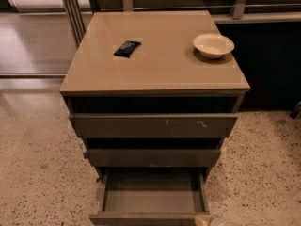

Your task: Close bottom drawer

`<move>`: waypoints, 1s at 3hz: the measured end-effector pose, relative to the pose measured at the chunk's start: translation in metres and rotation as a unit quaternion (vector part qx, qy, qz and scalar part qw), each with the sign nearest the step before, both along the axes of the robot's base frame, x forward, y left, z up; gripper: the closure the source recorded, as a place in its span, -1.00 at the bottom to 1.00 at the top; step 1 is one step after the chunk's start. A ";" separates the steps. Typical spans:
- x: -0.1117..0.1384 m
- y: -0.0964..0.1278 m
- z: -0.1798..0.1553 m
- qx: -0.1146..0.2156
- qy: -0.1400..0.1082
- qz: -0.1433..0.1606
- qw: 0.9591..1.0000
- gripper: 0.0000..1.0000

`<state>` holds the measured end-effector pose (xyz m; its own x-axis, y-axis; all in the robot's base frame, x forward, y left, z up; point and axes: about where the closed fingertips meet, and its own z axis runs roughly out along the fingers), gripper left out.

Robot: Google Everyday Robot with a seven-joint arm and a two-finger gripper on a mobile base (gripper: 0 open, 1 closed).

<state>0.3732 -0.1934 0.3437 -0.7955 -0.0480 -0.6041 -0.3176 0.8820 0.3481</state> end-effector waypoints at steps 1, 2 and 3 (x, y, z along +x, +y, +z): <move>-0.006 0.000 -0.031 0.022 0.024 -0.019 0.999 1.00; -0.007 0.002 -0.064 0.041 0.049 -0.032 0.997 1.00; -0.004 0.003 -0.093 0.051 0.071 -0.038 0.995 1.00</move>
Offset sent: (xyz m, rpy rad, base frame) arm -0.0075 0.0016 -0.1075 0.1242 0.1626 -0.0977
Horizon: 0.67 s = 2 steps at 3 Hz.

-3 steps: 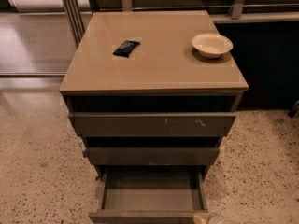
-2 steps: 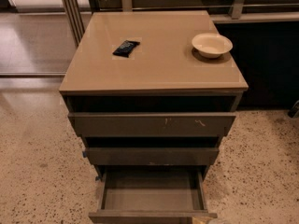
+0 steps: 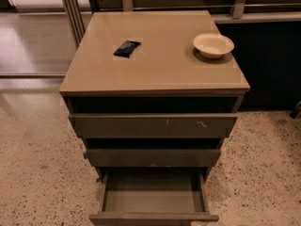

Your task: Close bottom drawer

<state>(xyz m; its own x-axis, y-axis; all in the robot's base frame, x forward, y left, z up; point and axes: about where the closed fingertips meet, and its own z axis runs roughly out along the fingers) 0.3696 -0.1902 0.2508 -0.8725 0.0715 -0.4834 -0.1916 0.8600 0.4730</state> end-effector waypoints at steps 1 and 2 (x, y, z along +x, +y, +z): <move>0.009 -0.001 -0.023 -0.002 0.012 0.001 1.000 1.00; 0.022 -0.007 -0.038 -0.010 0.015 0.003 1.000 1.00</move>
Offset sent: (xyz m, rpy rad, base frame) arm 0.0400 -0.0174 -0.0538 -0.0463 0.0316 0.0051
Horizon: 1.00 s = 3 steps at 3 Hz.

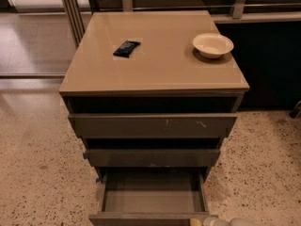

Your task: Close bottom drawer

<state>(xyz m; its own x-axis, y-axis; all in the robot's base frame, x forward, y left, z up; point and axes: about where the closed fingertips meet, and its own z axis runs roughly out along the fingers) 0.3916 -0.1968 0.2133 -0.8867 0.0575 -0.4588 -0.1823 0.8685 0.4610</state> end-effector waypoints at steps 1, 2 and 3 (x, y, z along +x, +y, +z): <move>0.009 -0.007 -0.007 -0.010 0.001 -0.001 1.000 1.00; 0.024 -0.012 -0.017 -0.017 0.000 0.008 1.000 1.00; 0.024 -0.007 -0.023 -0.012 0.005 0.013 1.000 1.00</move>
Offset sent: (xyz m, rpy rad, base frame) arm 0.0266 -0.0249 -0.0142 -0.0614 -0.0059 -0.0022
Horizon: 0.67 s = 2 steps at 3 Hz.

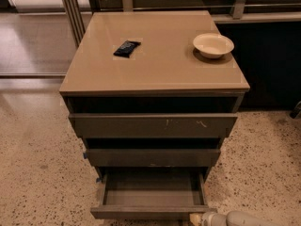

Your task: Close bottom drawer

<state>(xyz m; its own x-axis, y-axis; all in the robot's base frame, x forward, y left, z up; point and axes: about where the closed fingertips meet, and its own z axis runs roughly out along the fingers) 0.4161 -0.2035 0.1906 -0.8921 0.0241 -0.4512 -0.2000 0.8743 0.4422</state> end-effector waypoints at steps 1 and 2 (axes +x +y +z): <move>0.015 0.010 -0.011 0.011 0.002 0.037 0.999 1.00; 0.035 0.029 -0.019 0.029 0.007 0.105 0.994 1.00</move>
Offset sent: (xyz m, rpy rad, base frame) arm 0.0637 0.0628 -0.0238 0.1349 0.0326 0.4551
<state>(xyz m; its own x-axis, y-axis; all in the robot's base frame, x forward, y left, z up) 0.4510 -0.1749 0.1716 -0.8863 -0.1374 -0.4422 -0.3689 0.7866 0.4951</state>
